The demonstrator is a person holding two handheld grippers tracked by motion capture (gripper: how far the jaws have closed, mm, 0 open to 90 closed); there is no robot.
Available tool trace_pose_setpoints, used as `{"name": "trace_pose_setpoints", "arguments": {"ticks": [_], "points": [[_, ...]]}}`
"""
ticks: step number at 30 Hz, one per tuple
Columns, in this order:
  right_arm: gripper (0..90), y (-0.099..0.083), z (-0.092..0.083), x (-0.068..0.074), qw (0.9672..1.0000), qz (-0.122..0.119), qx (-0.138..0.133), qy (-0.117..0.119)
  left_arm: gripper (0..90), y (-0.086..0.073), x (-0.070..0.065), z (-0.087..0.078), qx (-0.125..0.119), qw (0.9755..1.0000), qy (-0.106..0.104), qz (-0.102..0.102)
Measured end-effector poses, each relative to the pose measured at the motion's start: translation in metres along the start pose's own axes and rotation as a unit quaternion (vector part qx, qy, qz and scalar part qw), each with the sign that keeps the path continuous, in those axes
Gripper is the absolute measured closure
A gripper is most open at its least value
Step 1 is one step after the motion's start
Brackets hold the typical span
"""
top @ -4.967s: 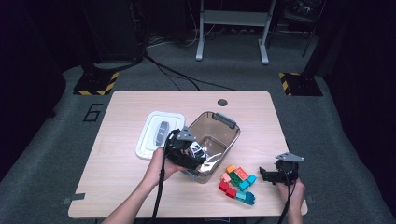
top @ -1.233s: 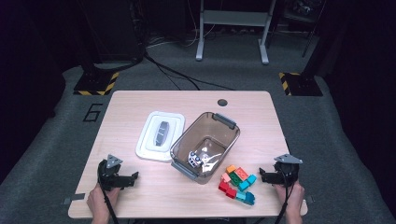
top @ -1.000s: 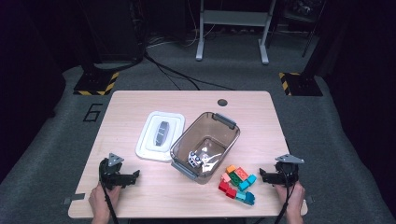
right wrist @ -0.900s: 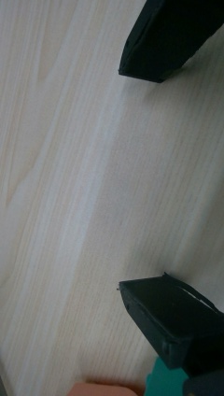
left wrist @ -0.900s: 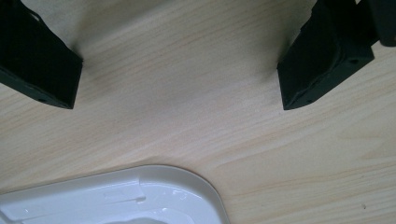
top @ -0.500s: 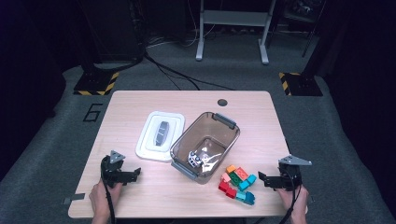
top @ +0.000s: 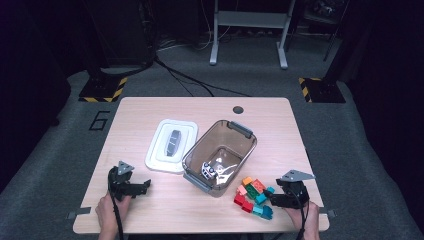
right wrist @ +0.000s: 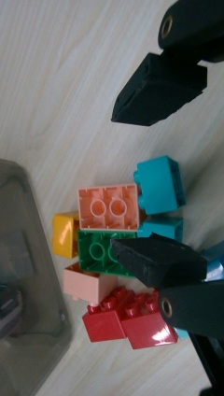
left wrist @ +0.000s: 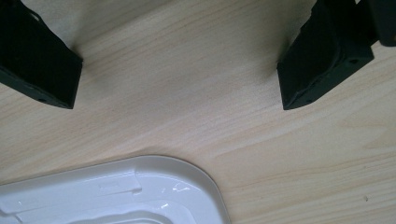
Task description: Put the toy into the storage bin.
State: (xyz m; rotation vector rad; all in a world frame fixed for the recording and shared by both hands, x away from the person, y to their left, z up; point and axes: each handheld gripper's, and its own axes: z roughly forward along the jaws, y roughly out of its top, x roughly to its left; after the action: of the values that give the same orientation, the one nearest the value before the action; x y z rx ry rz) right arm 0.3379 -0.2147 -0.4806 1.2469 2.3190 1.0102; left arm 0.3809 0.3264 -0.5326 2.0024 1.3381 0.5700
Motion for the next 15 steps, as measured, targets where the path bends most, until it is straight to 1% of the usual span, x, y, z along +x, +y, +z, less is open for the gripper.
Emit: {"name": "trace_pose_setpoints", "arguments": {"ticks": [1,2,3,4,5,7,10,11,12,13,14,15], "points": [[37.2,0.000,0.002,0.002,1.0000,0.001,0.007,-0.004,0.0,0.000,0.000,0.000,0.001,1.0000,0.000,0.000],[38.6,0.000,0.003,0.002,0.9999,0.001,0.015,-0.007,0.0,0.000,0.000,0.000,0.000,1.0000,0.000,0.000],[40.3,-0.001,0.005,0.002,0.9999,-0.002,0.017,-0.005,0.0,0.000,0.000,0.000,0.001,1.0000,0.000,0.000],[41.8,-0.002,0.005,0.002,0.9998,0.003,0.019,-0.009,0.0,0.000,0.000,0.000,0.003,1.0000,-0.001,0.001],[43.4,-0.002,0.006,0.001,0.9997,-0.001,0.019,-0.012,0.0,0.000,0.000,0.000,0.000,1.0000,0.000,-0.001],[46.7,-0.004,0.006,0.001,0.9997,0.005,0.019,-0.013,0.0,0.000,0.000,0.000,0.000,1.0000,0.000,0.002],[50.9,-0.006,0.009,-0.001,0.9995,0.004,0.026,-0.018,0.0,0.000,0.000,0.000,-0.001,1.0000,0.000,0.002],[51.3,-0.006,0.010,-0.001,0.9993,0.011,0.031,-0.016,0.0,0.000,0.000,0.000,-0.001,1.0000,0.000,0.002],[53.4,-0.007,0.013,0.000,0.9990,0.022,0.031,-0.023,0.0,0.000,0.000,0.000,0.000,1.0000,0.000,0.002],[53.4,-0.007,0.013,0.000,0.9990,0.022,0.031,-0.023,0.0,0.000,0.000,0.000,-0.001,1.0000,0.000,0.002],[55.8,-0.008,0.014,0.000,0.9991,0.019,0.034,-0.018,0.0,0.000,0.000,0.000,-0.001,1.0000,0.000,0.002],[57.0,-0.008,0.014,0.001,0.9990,0.020,0.034,-0.023,0.0,0.000,0.000,0.000,-0.001,1.0000,0.000,0.002]]}}
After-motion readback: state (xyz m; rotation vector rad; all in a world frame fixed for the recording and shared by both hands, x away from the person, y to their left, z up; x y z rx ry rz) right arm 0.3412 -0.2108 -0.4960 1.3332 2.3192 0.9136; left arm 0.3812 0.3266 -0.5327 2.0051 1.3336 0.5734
